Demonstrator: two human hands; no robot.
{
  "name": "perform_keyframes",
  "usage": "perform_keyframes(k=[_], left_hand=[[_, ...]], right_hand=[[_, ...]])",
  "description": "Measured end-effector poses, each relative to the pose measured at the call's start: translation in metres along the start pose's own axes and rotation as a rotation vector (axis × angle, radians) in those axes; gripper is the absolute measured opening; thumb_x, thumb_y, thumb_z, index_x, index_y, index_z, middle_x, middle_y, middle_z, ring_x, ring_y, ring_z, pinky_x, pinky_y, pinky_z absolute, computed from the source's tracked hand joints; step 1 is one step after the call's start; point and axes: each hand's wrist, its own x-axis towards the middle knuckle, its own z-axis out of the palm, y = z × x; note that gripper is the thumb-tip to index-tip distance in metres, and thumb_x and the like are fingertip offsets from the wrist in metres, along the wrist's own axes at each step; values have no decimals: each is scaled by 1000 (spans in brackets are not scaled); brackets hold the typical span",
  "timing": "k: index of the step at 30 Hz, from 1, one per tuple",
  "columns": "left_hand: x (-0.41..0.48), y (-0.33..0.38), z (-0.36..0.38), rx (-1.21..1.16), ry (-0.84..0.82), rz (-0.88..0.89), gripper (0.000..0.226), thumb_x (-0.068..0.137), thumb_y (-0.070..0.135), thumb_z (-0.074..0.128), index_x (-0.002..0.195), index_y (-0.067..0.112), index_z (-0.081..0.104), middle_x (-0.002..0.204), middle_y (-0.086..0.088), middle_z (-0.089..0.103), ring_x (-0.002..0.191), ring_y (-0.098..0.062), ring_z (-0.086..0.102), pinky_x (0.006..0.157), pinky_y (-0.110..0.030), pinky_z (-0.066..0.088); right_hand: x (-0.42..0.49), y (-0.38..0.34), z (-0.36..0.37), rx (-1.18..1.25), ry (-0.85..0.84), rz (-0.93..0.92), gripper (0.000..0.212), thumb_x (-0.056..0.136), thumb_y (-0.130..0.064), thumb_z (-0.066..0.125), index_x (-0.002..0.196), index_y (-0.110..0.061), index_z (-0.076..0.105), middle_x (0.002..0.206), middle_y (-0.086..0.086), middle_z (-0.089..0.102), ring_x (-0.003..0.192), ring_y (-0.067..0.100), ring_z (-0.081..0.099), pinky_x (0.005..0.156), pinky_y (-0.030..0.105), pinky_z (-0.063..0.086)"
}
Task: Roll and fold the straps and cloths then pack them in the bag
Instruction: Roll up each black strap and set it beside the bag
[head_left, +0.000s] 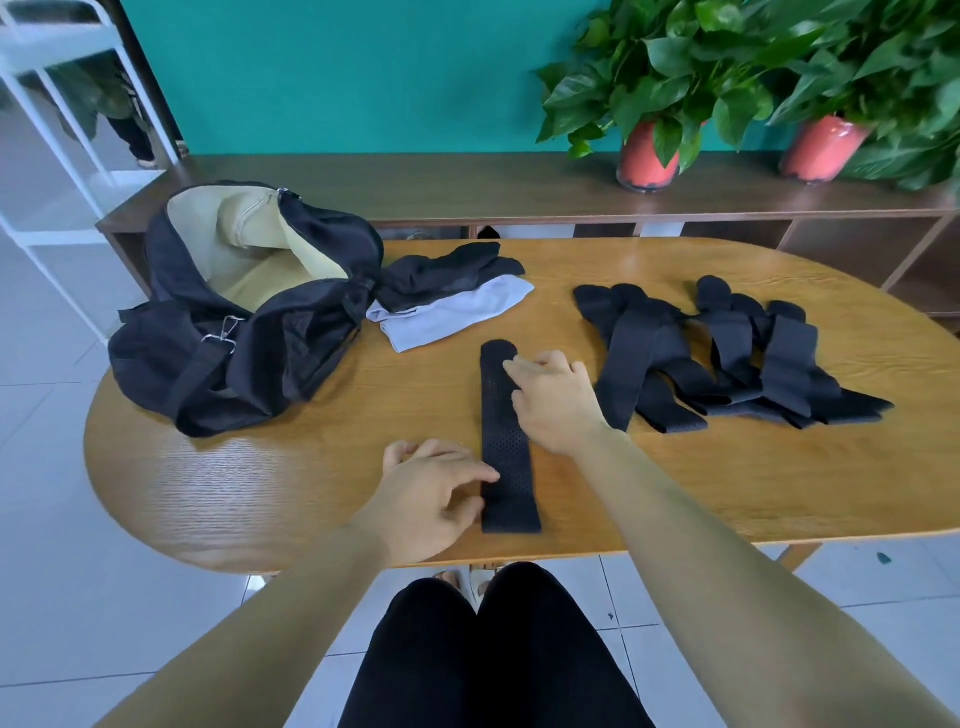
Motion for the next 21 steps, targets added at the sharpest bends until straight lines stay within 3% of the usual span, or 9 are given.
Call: perform_keyframes(k=[3,7,11,15,18,21], left_hand=[[-4,3,-6,-61,-35,-46,57,84,1,52,125,40,53,125,21,44,121,14,20,111,-35,0],[-6,6,-5,-72,-29,-29,63,75,-4,49,122,38,48,119,29,54,128,10,28,104,-28,4],[-10,9,1,-73,11,-60,56,76,4,53,120,38,46,120,28,56,126,7,30,103,-30,5],[-14,13,10,-108,69,-127,44,82,21,61,118,40,44,116,33,55,125,8,32,104,-33,7],[-14,16,18,-113,173,-175,41,85,42,64,120,38,43,114,33,57,124,7,35,101,-32,9],[-13,19,27,-116,290,-219,45,87,48,61,126,34,43,113,23,63,125,1,36,96,-28,8]], right_hand=[[-28,2,-4,203,88,-19,43,94,-8,40,133,-23,52,130,-2,54,130,15,30,86,26,18],[-68,1,3,343,52,45,54,88,0,41,128,-34,57,133,4,41,117,24,38,91,23,20],[-103,-3,9,459,36,133,64,83,7,40,124,-37,59,133,0,37,112,20,33,101,24,27],[-122,-7,12,566,-18,187,62,80,2,43,125,-38,58,131,-3,35,112,15,29,99,23,23],[-127,-11,13,624,-7,219,49,81,-11,55,122,-38,60,126,-5,36,110,11,27,98,23,21],[-125,-14,15,691,98,248,23,83,-28,65,105,-33,68,113,-11,45,113,3,31,95,23,19]])
